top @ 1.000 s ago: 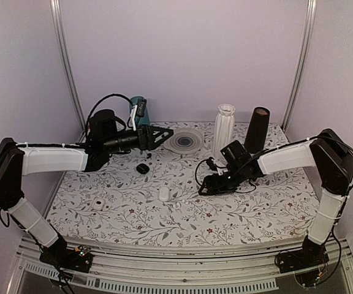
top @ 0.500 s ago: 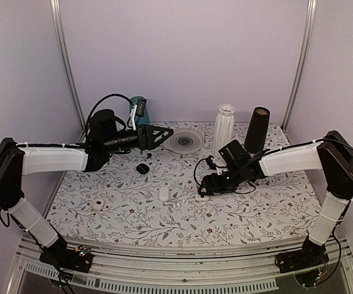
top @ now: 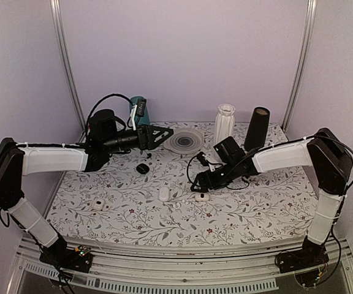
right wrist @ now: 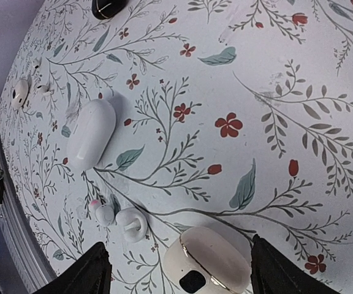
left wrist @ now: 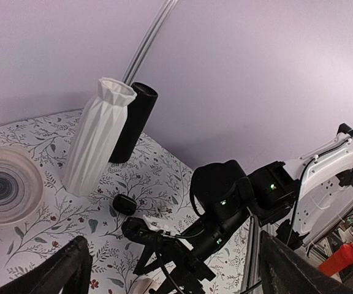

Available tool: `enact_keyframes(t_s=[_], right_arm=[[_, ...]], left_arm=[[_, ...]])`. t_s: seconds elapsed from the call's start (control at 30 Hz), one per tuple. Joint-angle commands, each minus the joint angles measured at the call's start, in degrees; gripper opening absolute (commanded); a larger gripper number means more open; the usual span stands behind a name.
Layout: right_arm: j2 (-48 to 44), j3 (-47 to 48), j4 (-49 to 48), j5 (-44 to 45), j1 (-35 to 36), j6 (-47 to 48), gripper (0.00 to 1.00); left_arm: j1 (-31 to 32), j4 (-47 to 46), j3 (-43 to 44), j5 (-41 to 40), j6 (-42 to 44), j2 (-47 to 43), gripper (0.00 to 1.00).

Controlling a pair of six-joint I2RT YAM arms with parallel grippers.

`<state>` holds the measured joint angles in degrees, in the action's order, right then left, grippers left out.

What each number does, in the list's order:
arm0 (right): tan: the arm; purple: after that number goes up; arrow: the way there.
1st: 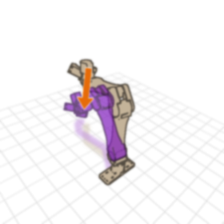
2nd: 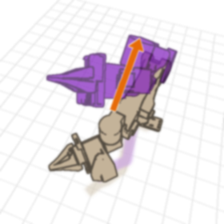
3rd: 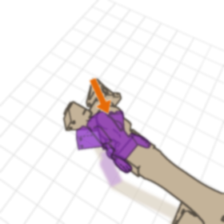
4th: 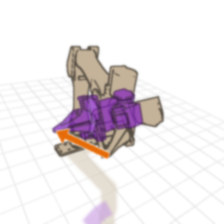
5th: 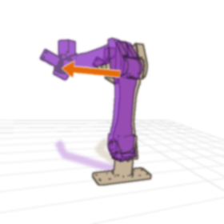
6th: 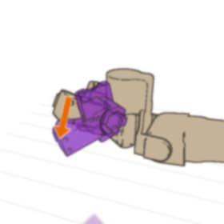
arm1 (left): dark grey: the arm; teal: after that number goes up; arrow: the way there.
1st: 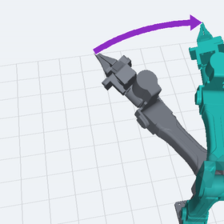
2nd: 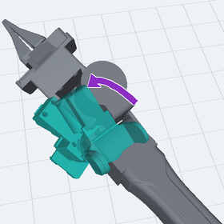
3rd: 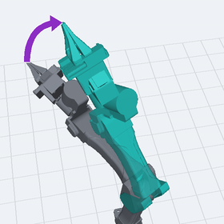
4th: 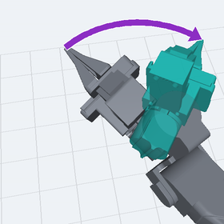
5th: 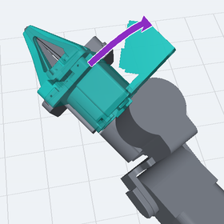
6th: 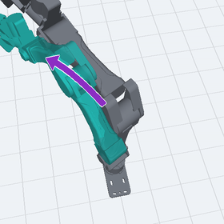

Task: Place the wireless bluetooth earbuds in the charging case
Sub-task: Adjust the charging case at the center of the board, then pick up the charging case from the center of the board.

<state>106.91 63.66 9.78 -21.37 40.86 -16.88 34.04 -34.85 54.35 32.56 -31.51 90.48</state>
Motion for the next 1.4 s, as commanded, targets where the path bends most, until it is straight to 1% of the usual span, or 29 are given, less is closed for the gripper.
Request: enact_keyframes(t_s=[0.0,0.23,0.4,0.57,0.67,0.87,0.93,1.1,1.37], right_arm=[[2.0,0.9,-1.9,-3.0,-0.1,2.0,0.79],[0.0,-2.5,-2.6,-4.0,0.5,0.7,0.77],[-2.2,-5.5,-2.7,-3.8,1.5,-0.2,0.72],[-3.1,-6.9,-2.8,-1.7,1.8,-1.0,0.69],[-3.6,-6.6,-2.4,1.7,2.7,-1.4,0.67],[-3.8,-4.4,1.2,13.6,6.5,-1.5,0.67],[-4.0,-4.3,2.1,16.1,7.6,-1.6,0.66],[-4.0,-3.7,4.0,20.6,9.4,-2.1,0.66],[-1.3,-1.2,6.2,25.7,12.0,-1.4,0.62]], left_arm=[[-0.7,-0.5,0.0,0.0,0.8,-0.6,0.95],[-0.7,-0.5,0.3,0.3,0.8,-0.3,0.95],[-0.7,-0.9,0.6,0.6,0.5,0.3,0.95],[-0.8,-1.5,1.0,1.2,-0.1,1.0,0.95],[-0.7,-1.5,1.0,1.3,-0.1,1.0,0.95],[-0.8,-0.8,0.7,0.8,0.2,0.5,0.95],[-0.8,-0.8,0.6,0.6,0.2,0.4,0.95],[-0.7,-0.7,0.5,0.2,0.2,0.4,0.95],[-0.7,0.9,1.0,-1.2,0.3,0.7,0.94]])
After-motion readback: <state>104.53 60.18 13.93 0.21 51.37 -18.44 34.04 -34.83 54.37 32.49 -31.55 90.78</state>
